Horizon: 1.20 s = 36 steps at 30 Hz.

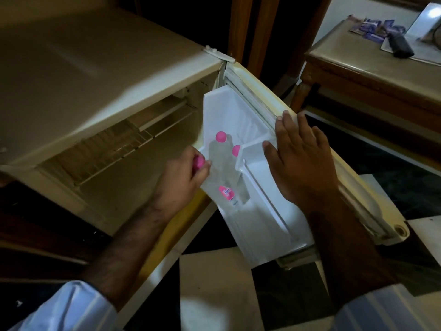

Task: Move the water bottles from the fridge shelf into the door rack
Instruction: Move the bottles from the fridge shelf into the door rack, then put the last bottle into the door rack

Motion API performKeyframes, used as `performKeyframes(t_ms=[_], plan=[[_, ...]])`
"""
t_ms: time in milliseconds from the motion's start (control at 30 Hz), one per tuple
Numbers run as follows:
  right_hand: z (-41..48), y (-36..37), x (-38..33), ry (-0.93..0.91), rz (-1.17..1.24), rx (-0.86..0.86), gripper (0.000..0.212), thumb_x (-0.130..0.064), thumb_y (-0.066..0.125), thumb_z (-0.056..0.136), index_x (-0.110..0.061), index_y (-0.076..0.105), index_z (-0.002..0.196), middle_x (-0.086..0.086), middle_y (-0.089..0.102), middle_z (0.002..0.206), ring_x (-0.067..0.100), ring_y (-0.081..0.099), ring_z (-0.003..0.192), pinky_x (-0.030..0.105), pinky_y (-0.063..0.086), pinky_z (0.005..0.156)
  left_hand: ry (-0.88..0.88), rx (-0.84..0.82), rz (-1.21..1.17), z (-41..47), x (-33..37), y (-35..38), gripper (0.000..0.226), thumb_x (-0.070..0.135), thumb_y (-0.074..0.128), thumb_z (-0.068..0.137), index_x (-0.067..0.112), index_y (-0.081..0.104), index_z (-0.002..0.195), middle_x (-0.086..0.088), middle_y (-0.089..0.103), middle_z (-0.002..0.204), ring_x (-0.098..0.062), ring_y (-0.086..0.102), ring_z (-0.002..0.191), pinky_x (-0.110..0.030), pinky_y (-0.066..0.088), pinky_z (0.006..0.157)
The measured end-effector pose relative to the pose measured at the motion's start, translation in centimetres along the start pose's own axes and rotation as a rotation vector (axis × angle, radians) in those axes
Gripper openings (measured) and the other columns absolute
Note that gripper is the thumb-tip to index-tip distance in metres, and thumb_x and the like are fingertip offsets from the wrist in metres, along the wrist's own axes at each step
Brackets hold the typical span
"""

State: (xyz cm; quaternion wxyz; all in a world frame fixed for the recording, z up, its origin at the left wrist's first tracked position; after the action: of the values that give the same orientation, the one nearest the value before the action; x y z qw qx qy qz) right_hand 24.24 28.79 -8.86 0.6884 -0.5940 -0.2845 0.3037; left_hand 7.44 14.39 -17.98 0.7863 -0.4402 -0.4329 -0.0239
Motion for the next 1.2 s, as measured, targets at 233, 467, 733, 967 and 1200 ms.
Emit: performKeyframes(t_ms=[233, 467, 733, 967, 1200], plan=[[-0.2, -0.3, -0.2, -0.024, -0.047, -0.056, 0.070, -0.045, 0.008, 0.102, -0.009, 0.010, 0.163, 0.011, 0.004, 0.174, 0.029, -0.002, 0.161, 0.049, 0.006, 0.129, -0.005, -0.096, 0.004, 1.5, 1.0, 5.8, 0.029, 0.035, 0.063, 0.098, 0.007, 0.059, 0.102, -0.007, 0.069, 0.088, -0.026, 0.067, 0.078, -0.034, 0.050, 0.070], [-0.2, -0.3, -0.2, -0.041, -0.087, -0.087, 0.071, -0.045, 0.006, 0.102, -0.010, 0.008, 0.163, 0.012, -0.001, 0.174, 0.031, -0.006, 0.161, 0.050, 0.004, 0.128, -0.077, -0.185, -0.190, 2.7, 0.8, 10.1, 0.021, 0.032, 0.076, 0.087, 0.018, 0.063, 0.096, 0.009, 0.067, 0.081, -0.007, 0.064, 0.075, -0.025, 0.054, 0.072], [-0.1, -0.3, 0.0, -0.016, -0.014, -0.042, 0.068, -0.045, 0.018, 0.105, -0.009, 0.014, 0.163, 0.011, 0.008, 0.174, 0.031, 0.002, 0.161, 0.049, 0.007, 0.129, -0.100, -0.190, -0.185, 1.7, 1.6, 12.0, 0.032, 0.041, 0.082, 0.080, 0.027, 0.053, 0.079, 0.015, 0.044, 0.063, -0.008, 0.044, 0.055, -0.015, 0.033, 0.057], [0.1, -0.3, -0.1, 0.000, 0.066, -0.020, 0.067, -0.046, 0.024, 0.105, -0.009, 0.021, 0.161, 0.010, 0.016, 0.173, 0.030, 0.007, 0.161, 0.049, 0.009, 0.129, -0.191, -0.225, -0.024, -0.2, -0.4, 4.8, 0.074, 0.061, 0.084, 0.068, 0.023, 0.064, 0.129, 0.006, 0.063, 0.105, -0.012, 0.061, 0.081, -0.018, 0.042, 0.069], [-0.7, -1.8, -4.1, 0.040, 0.152, -0.102, 0.074, -0.050, 0.027, 0.102, -0.007, 0.019, 0.162, 0.011, 0.013, 0.173, 0.028, 0.006, 0.161, 0.046, 0.010, 0.128, 0.078, 0.202, 0.310, -1.9, 2.9, -11.3, 0.046, 0.047, 0.061, 0.096, 0.014, 0.067, 0.128, -0.004, 0.061, 0.126, -0.019, 0.062, 0.113, -0.027, 0.049, 0.096]])
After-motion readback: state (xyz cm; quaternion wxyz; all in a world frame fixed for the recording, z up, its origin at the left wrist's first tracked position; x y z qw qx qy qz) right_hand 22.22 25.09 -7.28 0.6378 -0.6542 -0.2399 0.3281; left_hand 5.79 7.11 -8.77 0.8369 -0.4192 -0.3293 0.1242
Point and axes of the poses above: each hand's wrist, its own z-axis towards the middle knuckle, its own y-axis out of the palm, x = y × z, the point moved 4 cm from there along z, towards the middle knuckle
